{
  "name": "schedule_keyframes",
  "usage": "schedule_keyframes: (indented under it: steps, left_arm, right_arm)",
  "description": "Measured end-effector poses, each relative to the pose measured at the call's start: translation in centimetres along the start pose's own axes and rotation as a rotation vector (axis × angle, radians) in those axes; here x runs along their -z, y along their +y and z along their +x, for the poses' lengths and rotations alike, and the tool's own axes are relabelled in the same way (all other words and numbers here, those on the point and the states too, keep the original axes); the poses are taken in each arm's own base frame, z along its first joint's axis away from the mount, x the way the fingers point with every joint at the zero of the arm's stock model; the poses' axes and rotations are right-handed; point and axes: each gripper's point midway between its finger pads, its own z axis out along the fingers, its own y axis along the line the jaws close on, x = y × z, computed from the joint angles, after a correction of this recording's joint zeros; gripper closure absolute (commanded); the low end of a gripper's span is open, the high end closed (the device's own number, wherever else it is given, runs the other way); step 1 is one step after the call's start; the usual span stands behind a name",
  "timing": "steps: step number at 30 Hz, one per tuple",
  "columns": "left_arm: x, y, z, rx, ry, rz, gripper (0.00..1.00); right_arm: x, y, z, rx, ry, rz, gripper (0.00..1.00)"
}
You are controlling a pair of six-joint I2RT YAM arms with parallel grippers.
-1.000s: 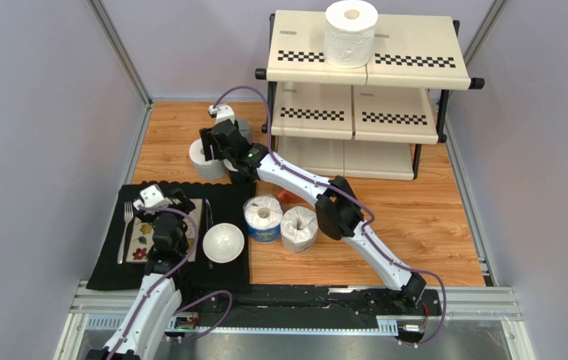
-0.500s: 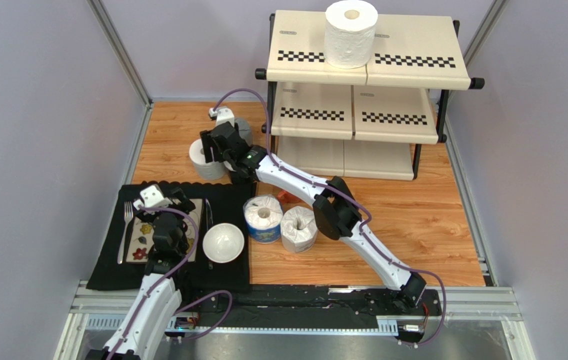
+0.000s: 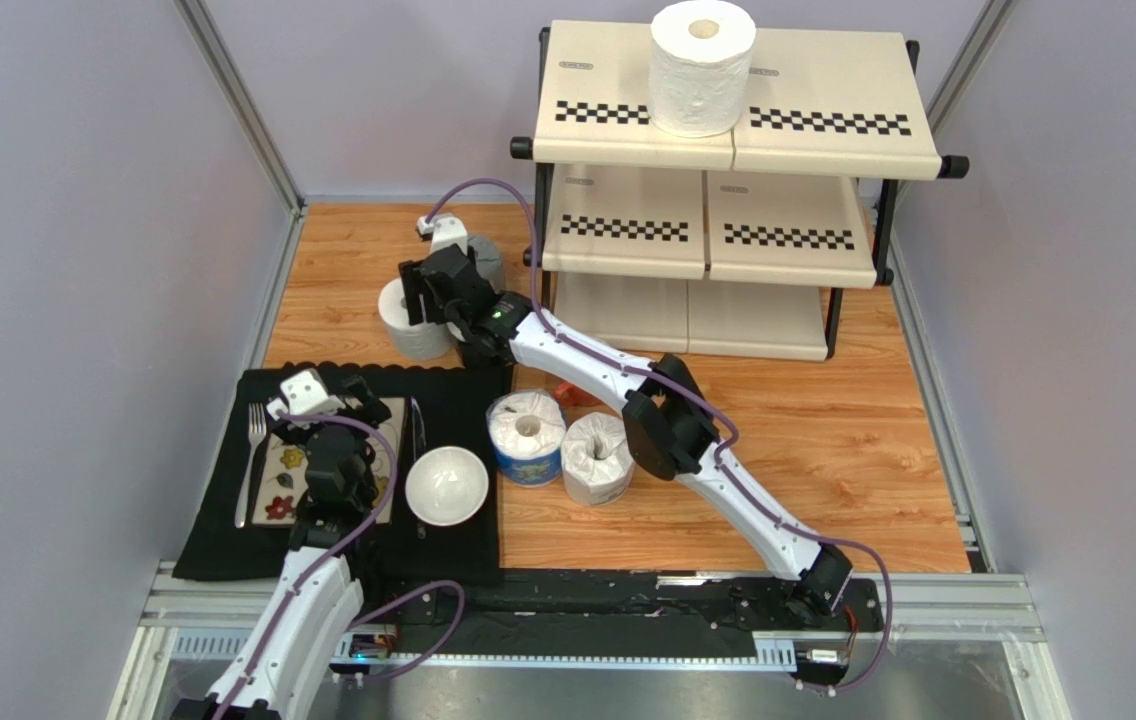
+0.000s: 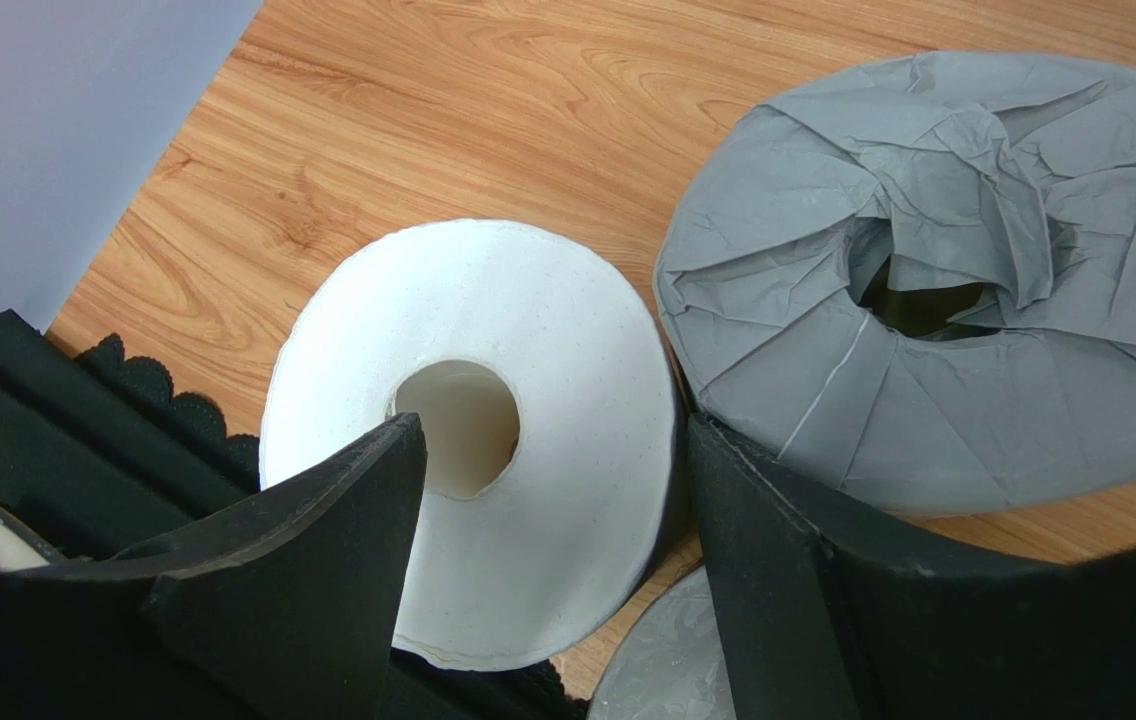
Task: Place and organize the paper towels onto the shelf
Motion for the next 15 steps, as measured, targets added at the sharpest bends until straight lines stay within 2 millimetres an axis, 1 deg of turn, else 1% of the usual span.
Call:
schedule_keyframes:
  steps: [3, 4, 7, 15]
  left_arm:
    - [0.0, -0.03, 0.01, 0.0, 0.0, 0.001, 0.12]
    - [0.0, -0.03, 0.01, 0.0, 0.0, 0.002, 0.12]
    - [0.0, -0.04, 0.01, 0.0, 0.001, 0.002, 0.11]
    - [0.0, -0.06, 0.07, -0.001, 0.003, 0.004, 0.12]
  right_arm:
    - [-0.19, -0.13, 0.01, -0.002, -0.002, 0.002, 0.33]
    - [-0.26, -0.15, -0.04, -0.003, -0.005, 0.001, 0.36]
    - [-0.39, -0.34, -0.08, -0.005, -0.008, 0.006, 0.42]
    - [-0.46, -0.62, 0.03, -0.002, -0.004, 0.011, 0.48]
